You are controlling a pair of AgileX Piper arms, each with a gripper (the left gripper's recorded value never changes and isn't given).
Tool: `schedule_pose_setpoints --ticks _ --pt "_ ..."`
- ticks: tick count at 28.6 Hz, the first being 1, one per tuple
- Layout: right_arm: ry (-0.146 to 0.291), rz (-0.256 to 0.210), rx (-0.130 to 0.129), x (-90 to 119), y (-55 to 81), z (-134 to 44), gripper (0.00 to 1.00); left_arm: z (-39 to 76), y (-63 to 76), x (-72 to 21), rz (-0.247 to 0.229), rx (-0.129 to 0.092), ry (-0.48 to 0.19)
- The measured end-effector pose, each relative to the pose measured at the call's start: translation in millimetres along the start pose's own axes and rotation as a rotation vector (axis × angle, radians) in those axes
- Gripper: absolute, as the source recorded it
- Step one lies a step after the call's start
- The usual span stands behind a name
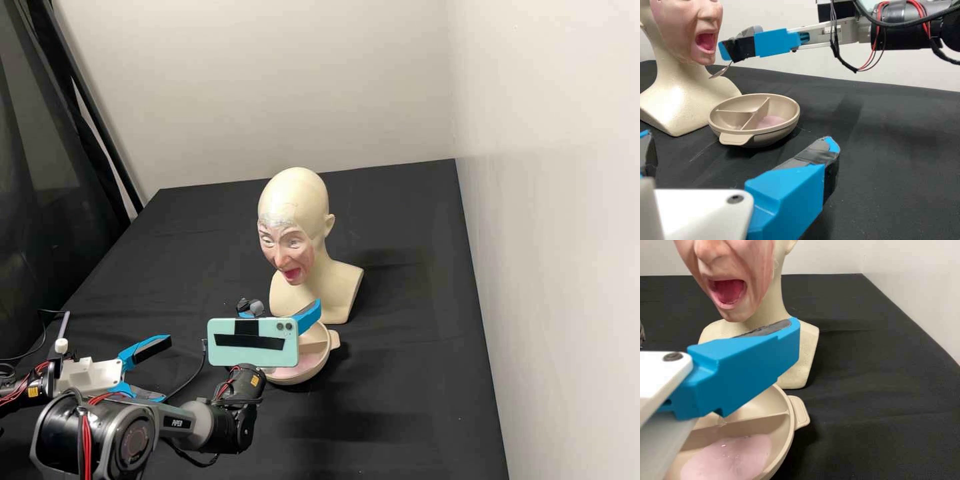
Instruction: Feed the grandma with a spoon
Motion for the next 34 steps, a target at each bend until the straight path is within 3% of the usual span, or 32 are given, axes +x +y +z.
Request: schedule_pose_setpoints --ticks 16,34 --pt "0.022 0.009 -0.002 -3 0.8 0.8 0.00 0.2 -0.1 0.0 -0.001 0.001 -0.002" --pt "-0.003 -0.014 0.001 -11 -5.7 7.8 0.00 0.2 -0.1 0.0 -0.001 0.000 -0.002"
